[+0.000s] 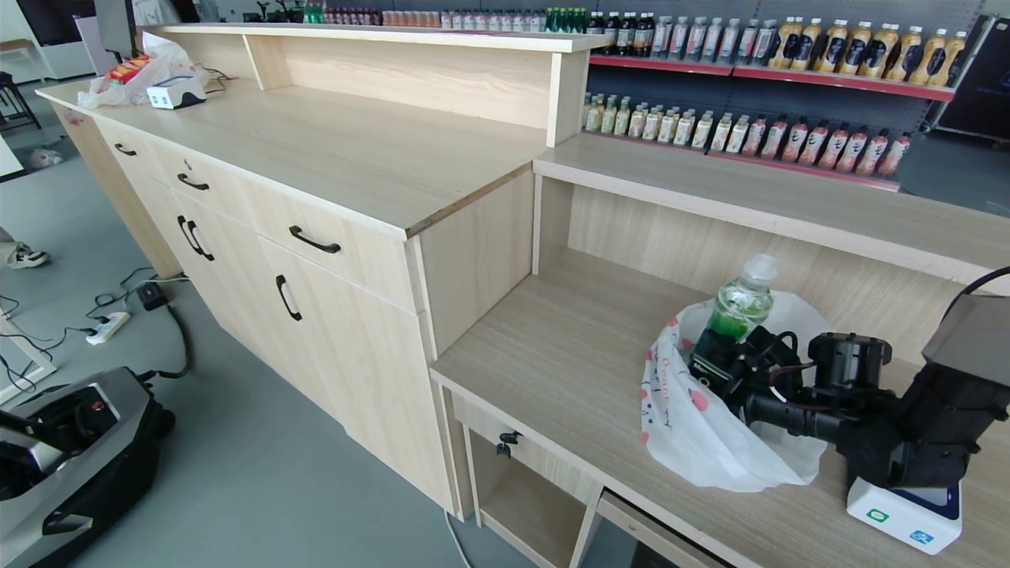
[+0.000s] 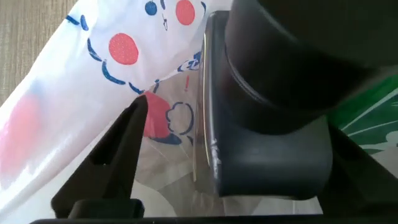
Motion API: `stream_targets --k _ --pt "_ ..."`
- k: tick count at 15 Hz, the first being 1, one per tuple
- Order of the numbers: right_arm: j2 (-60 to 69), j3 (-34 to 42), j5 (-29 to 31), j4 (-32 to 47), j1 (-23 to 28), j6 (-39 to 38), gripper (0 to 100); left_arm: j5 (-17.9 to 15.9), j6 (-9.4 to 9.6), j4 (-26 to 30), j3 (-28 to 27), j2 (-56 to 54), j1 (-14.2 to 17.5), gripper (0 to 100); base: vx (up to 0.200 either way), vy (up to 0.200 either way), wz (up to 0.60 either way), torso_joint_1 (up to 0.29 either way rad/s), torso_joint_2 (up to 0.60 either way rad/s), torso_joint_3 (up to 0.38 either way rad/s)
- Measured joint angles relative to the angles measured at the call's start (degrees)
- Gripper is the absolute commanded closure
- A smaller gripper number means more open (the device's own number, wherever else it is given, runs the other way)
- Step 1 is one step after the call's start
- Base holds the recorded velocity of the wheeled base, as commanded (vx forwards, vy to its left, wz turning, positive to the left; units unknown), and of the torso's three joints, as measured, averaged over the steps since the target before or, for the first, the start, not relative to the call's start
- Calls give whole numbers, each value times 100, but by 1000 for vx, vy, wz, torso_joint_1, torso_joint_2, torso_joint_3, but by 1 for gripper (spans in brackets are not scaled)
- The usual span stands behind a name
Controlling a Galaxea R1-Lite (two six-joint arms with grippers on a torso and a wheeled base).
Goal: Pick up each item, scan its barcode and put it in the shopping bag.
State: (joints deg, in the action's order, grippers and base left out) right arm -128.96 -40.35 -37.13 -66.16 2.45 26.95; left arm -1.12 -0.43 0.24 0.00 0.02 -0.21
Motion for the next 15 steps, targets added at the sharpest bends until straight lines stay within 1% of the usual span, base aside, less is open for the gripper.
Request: stream_targets --k 3,9,10,12,13,15 --pt "284 13 -101 132 0 -11 0 -2 0 2 0 0 5 0 0 0 0 0 0 0" --pt "1504 367 -48 775 38 71 0 0 0 0 0 0 2 0 0 0 0 0 0 0" --pt "1653 419 55 784 63 158 0 0 0 0 0 0 2 0 0 0 0 0 0 0" --pt "1869 511 616 816 184 580 0 0 0 0 0 0 0 0 0 0 0 0 0 0" --pt "1929 563 772 817 250 800 0 -2 0 0 0 0 2 0 0 0 0 0 0 0" --pt "2003 645 836 819 358 1062 0 -2 0 0 0 0 5 0 0 0 0 0 0 0"
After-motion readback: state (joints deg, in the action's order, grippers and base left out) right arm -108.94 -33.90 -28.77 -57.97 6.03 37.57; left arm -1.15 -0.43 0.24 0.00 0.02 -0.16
